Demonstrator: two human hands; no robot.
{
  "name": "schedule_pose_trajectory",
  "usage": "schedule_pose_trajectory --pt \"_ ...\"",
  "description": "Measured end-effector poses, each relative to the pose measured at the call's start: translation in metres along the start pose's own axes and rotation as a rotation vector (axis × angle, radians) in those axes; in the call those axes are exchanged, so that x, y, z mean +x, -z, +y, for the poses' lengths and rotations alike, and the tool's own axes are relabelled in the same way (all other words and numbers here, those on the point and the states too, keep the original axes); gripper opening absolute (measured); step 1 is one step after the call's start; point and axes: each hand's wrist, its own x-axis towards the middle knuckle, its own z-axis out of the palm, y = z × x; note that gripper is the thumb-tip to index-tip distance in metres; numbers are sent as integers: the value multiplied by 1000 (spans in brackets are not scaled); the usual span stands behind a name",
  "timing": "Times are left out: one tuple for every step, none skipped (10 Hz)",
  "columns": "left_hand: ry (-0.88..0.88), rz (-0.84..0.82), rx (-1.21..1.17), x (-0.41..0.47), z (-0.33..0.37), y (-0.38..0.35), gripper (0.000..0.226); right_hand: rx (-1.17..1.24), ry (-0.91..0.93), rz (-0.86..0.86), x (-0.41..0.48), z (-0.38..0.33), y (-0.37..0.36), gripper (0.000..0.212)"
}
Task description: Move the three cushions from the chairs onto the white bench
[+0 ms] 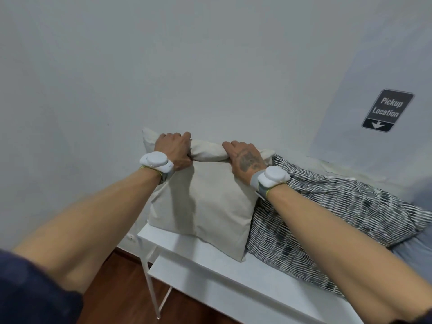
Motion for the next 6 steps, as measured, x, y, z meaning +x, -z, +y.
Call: schedule_pose_trajectory --pt "11 -84 29 -3 0 -7 41 -17 1 -46 -3 2 -14 39" --pt "-1 -63 31 -5 -1 -13 49 -23 -25 -28 -9 1 -22 55" --pt "-48 -42 -4 -3 0 -10 57 -49 -51 -26 -12 2 -16 65" --pt "-76 -96 -49 -1 10 -1 63 -42 -56 -42 -13 -1 -2 69" --pt "-106 -73 -49 -1 32 12 67 -43 -75 -33 -27 5 14 69" --pt "-156 -26 -75 -5 69 28 63 -64 -102 -13 -57 21 31 67"
